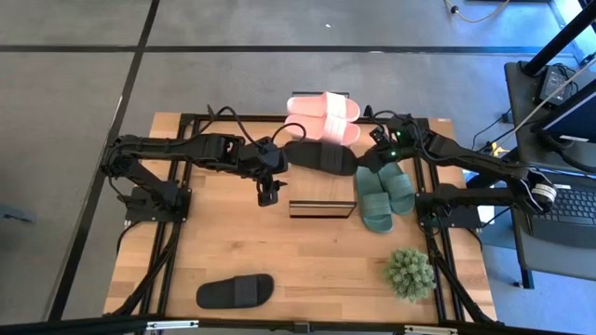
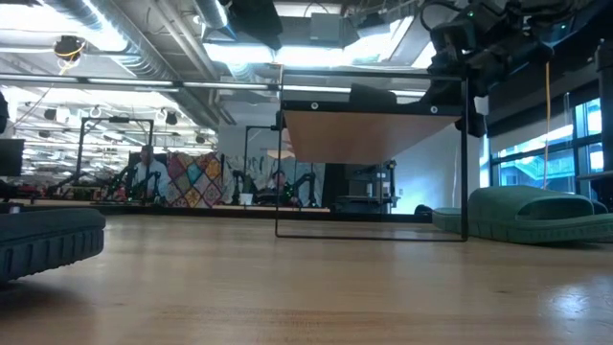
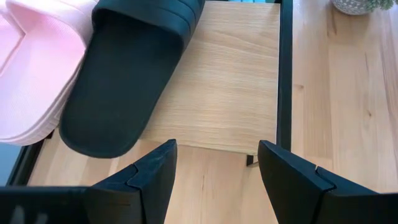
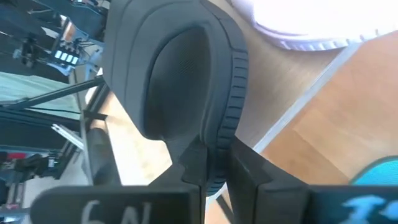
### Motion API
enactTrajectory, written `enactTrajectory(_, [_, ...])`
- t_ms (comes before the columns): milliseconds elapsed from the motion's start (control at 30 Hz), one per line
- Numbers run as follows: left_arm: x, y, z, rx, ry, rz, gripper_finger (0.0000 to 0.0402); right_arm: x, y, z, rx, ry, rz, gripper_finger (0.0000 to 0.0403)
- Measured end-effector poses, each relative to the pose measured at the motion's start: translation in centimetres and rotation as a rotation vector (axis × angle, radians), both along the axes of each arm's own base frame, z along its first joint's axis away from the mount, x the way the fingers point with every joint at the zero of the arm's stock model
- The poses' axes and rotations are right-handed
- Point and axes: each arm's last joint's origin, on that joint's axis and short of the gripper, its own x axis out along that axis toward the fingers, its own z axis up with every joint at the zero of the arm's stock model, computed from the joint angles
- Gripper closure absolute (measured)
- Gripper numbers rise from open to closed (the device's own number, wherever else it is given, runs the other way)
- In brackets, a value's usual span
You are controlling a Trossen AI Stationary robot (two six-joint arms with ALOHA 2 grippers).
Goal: Pick and place slides into the shelf
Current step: Put the top black slide on the shelf
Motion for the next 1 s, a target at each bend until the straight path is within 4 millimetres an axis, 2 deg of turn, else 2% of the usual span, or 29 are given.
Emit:
enactTrajectory(633, [0.02,0.00,-0.02,-0.001,0.001,0.001,0.0185,-0.30,0.06,0.05,-0.010,0.023,-0.044,0.0356])
enactTrajectory(767, [0.02,0.00,-0.02,-0.001,0.001,0.001,0.0185,-0.33,0.04,0.01,-0.009,0.029,-0.055,0.0335])
enactTrajectory(1000, [0.02,0.01,-0.02,-0.003,0.000,0.003,0.0185,-0.34,0.02,-0.01,-0.007,0.031,-0.060,0.0266])
